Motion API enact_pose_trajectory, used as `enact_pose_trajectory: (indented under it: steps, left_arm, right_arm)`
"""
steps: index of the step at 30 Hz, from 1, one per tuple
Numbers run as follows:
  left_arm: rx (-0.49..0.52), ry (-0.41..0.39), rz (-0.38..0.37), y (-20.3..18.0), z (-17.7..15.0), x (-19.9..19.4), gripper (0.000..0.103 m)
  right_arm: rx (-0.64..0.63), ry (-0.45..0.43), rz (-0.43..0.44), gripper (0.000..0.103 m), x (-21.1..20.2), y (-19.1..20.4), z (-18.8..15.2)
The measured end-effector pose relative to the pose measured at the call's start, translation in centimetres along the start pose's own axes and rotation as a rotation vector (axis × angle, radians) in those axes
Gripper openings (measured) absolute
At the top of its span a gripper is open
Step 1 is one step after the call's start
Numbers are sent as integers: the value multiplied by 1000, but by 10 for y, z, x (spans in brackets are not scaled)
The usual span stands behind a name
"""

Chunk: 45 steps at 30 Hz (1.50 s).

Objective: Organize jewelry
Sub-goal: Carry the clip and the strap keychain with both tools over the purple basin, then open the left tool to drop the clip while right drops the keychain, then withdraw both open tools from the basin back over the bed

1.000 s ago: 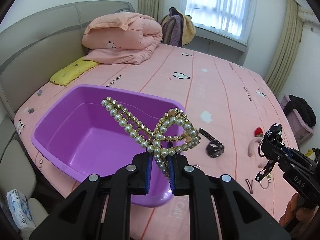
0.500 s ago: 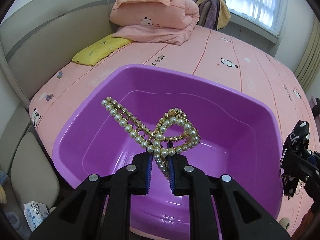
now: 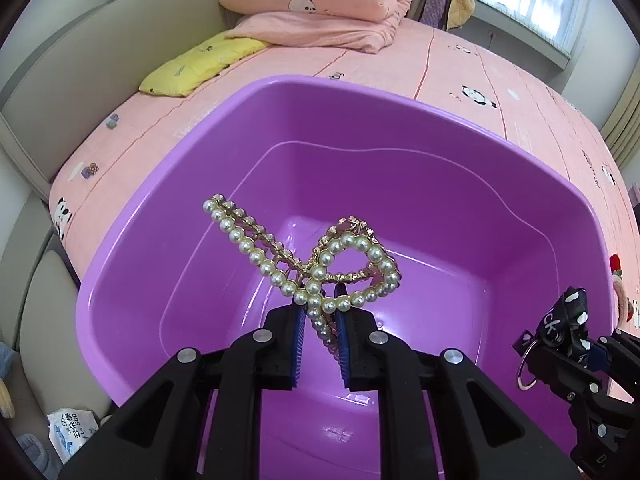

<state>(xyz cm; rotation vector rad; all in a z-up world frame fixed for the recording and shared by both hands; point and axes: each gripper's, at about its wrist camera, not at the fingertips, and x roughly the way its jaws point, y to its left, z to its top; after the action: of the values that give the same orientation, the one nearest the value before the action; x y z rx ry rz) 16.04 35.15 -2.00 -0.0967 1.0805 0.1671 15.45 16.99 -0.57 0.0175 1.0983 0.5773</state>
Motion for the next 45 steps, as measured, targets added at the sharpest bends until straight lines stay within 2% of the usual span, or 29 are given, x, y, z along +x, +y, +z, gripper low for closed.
enact_pose_trajectory:
  steps: [2, 3, 4, 6, 7, 10, 20, 27, 31, 36, 42, 45]
  left_arm:
    - [-3, 0, 3, 2, 0, 0, 29]
    - [-2, -7, 4, 2, 0, -1, 37]
    - [-1, -22, 15, 2, 1, -2, 65]
    - [-2, -91, 35, 2, 0, -13, 85]
    - [6, -117, 37, 1, 0, -18, 85]
    - [29, -127, 41, -3, 2, -24, 86]
    - [-4, -105, 48, 1, 3, -27, 86]
    - [-27, -138, 45, -7, -7, -51, 86]
    - [-30, -149, 3, -22, -22, -71, 88]
    - [13, -164, -54, -58, -50, -94, 89]
    - [90, -165, -118, -117, -88, -111, 89]
    - [116, -148, -175, -146, -105, -116, 89]
  right_arm:
    - [8, -5, -2, 53, -2, 0, 0]
    - [9, -13, 1, 56, -3, 0, 1]
    - [7, -20, -6, 60, -4, 0, 1]
    - [-8, -37, -23, 60, -8, 2, 0]
    - [-15, -39, -21, 60, -9, 4, -1]
    - [-8, -38, -10, 60, -8, 2, -1]
    - [-23, -79, -6, 60, -23, 5, -8]
    - [-6, -145, 9, 60, -60, -5, -29]
    - [10, -189, -5, 61, -87, -21, -55]
    - [100, -230, -44, 61, -125, -69, -101]
    - [240, -256, -159, 61, -166, -136, -164]
    - [300, -256, -217, 61, -183, -166, -193]
